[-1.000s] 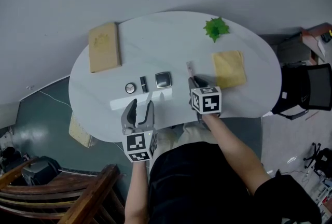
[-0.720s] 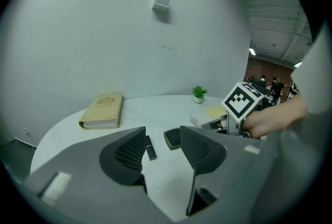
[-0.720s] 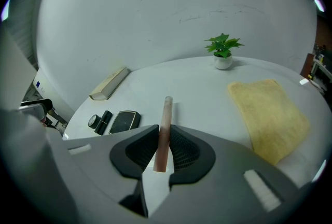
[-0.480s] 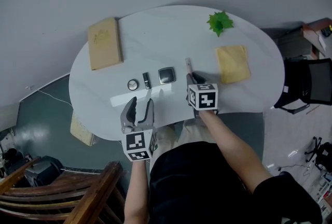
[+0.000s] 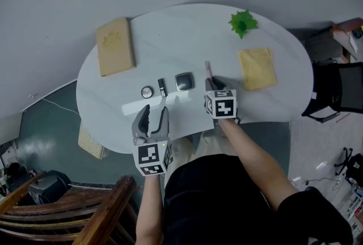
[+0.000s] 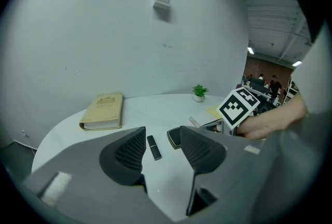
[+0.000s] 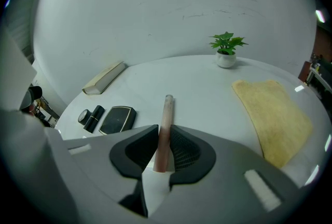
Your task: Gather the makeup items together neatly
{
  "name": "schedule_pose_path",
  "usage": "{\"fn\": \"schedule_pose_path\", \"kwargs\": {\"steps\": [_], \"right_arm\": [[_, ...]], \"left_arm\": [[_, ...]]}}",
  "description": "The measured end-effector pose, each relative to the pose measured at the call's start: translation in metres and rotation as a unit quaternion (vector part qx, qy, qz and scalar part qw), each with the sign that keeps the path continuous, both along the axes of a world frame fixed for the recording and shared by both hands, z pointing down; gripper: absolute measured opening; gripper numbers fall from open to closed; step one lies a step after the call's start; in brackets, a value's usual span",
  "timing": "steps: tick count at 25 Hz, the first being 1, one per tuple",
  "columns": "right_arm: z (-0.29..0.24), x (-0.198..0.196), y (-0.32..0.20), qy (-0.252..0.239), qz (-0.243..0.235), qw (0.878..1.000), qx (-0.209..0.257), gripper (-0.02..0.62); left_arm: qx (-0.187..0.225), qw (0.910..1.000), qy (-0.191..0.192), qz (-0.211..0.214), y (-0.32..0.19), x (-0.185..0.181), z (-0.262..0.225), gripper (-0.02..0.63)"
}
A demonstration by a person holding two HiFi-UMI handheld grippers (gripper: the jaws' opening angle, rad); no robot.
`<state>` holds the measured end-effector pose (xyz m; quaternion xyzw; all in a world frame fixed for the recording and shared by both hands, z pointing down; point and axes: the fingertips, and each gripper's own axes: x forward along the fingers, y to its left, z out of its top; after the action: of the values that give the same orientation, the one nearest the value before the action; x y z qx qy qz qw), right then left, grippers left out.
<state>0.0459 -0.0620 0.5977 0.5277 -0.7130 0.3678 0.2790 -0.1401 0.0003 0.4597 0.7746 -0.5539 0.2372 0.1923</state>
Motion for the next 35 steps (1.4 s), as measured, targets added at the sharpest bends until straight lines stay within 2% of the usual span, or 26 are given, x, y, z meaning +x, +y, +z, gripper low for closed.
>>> {"fn": "schedule_pose_path", "kwargs": {"steps": [26,35], "right_arm": [[0.004,-0.003,-0.001,0.027,-0.028,0.999,-0.002,0.098],[-0.005,-0.002,-0.005,0.022,-0.046,0.999,0.017,0.147]], "left_arm": [[0.002,1.0,-0.001,-0.005,-0.005,0.002,-0.001,0.206],[0.006,0.9999,-0.004,-0.009,-0.003,0.004,-0.004,0.206]]}}
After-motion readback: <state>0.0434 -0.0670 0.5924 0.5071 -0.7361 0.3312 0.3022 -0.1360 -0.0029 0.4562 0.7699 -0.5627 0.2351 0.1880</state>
